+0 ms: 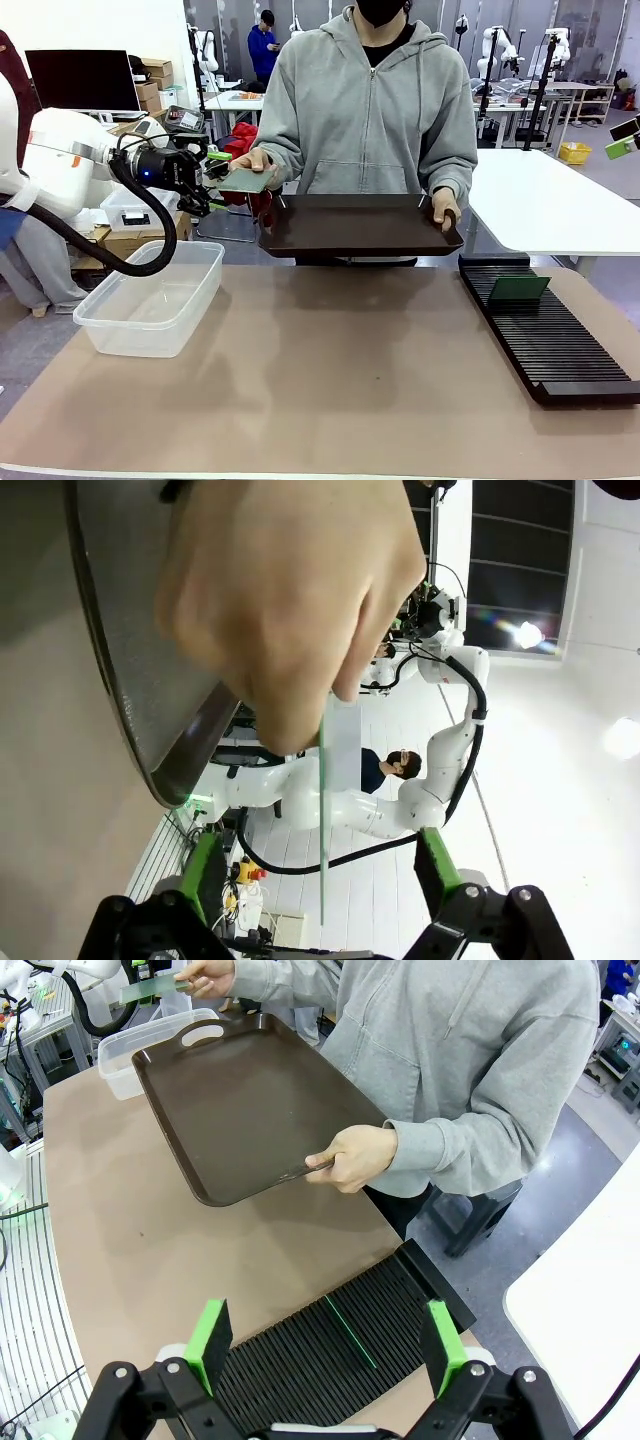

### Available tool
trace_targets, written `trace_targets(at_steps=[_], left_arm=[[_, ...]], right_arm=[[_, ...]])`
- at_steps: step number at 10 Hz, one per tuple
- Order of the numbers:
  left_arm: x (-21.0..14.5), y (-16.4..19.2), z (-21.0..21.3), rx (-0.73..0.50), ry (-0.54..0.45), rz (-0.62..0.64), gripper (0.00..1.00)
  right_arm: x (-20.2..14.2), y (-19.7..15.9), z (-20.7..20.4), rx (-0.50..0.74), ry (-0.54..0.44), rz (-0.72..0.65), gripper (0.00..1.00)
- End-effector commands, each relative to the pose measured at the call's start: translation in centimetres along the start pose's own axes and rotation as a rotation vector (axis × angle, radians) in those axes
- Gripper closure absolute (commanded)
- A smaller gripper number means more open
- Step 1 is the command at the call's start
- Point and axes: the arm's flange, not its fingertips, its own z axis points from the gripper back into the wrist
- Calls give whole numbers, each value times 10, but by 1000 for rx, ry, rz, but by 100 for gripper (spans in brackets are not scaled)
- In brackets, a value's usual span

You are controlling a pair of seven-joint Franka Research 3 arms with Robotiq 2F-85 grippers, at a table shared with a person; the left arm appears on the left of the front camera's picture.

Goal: Sort PCBs into racks and boxes based on the side picked up.
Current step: Pick up the Blank PCB handed by the Human.

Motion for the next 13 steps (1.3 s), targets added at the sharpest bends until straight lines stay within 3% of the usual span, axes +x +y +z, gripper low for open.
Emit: trace_targets(at_steps=[1,4,6,7,8,9,11,12,13], left_arm=[[10,-4,-1,35,15,-2,0],[17,-7,-7,40,13,-17,0],[19,-8,-9,34,7,-36,8],[18,-8,-9,48,18,-66,59],[18,-9,-8,44,12,-86,66],[19,-10,-7,33,2,-101,100],[20,-9,-8,29,6,-105,100],[20,-8,-8,27,10,-104,94],[19,-7,-7,21,13,-99,100]], right_arm=[[0,1,-1,-3,7,-4,0],[0,1,-1,-3,7,-4,0],[0,1,-1,-3,7,-4,0],[0,1,-1,-3,7,-4,0],[0,1,-1,-3,7,-4,0],[0,1,-1,-3,7,-4,0],[0,1,-1,-3,7,-4,0],[0,1,-1,-3,7,-4,0],[0,1,-1,-3,7,-4,0]])
